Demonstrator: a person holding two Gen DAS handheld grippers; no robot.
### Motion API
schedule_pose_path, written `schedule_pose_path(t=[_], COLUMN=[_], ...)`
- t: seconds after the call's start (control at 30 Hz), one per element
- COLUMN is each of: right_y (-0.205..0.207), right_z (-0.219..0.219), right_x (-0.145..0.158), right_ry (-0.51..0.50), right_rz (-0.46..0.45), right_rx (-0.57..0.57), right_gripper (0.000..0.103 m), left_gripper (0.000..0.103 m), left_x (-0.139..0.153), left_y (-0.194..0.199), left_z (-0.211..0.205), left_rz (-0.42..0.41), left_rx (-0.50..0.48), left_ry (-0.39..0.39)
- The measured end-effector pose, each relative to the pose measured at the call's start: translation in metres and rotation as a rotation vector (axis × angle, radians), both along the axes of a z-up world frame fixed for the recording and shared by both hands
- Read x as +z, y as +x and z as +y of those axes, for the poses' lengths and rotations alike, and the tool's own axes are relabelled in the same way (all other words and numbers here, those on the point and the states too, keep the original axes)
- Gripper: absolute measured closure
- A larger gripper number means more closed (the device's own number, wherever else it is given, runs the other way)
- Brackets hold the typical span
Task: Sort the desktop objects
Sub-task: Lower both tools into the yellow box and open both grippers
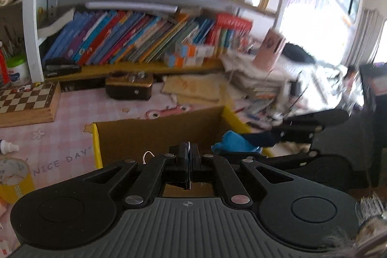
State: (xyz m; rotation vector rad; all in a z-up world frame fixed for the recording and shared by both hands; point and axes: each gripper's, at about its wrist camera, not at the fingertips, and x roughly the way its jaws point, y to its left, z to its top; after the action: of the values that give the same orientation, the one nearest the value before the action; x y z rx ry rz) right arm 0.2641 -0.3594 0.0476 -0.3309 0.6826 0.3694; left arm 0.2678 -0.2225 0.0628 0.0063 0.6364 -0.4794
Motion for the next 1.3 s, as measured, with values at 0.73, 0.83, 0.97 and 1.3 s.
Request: schedule_pose_path(t=[0.73, 0.83, 0.97, 1.3], right_y=[0.060, 0.059, 0.057, 0.058], right_z=[0.036, 0.037, 0.036, 0.022], right_x=[-0.079, -0.080, -0.080, -0.055], right_ry=[-0.411, -0.417, -0.416, -0.278], right_rz=[0.209, 0.212, 0.210, 0.177], right_rx=[0.367, 0.387, 0.388, 0.306], right_gripper=[0.075, 0.075, 0.075, 0.052], left_gripper=[0.101, 0.101, 0.101, 0.055], left_x=[-0.062, -0.065, -0.065, -0.039], left_y=[0.087, 0.087, 0.089, 0.067], left_z=[-0.025, -0.027, -0.026, -0.018], left_rz=[0.285, 0.293, 0.302, 0.158], left_rx=[0.073, 0.066, 0.083, 0.149], left_ry=[0.211, 0.229, 0.222, 0.161])
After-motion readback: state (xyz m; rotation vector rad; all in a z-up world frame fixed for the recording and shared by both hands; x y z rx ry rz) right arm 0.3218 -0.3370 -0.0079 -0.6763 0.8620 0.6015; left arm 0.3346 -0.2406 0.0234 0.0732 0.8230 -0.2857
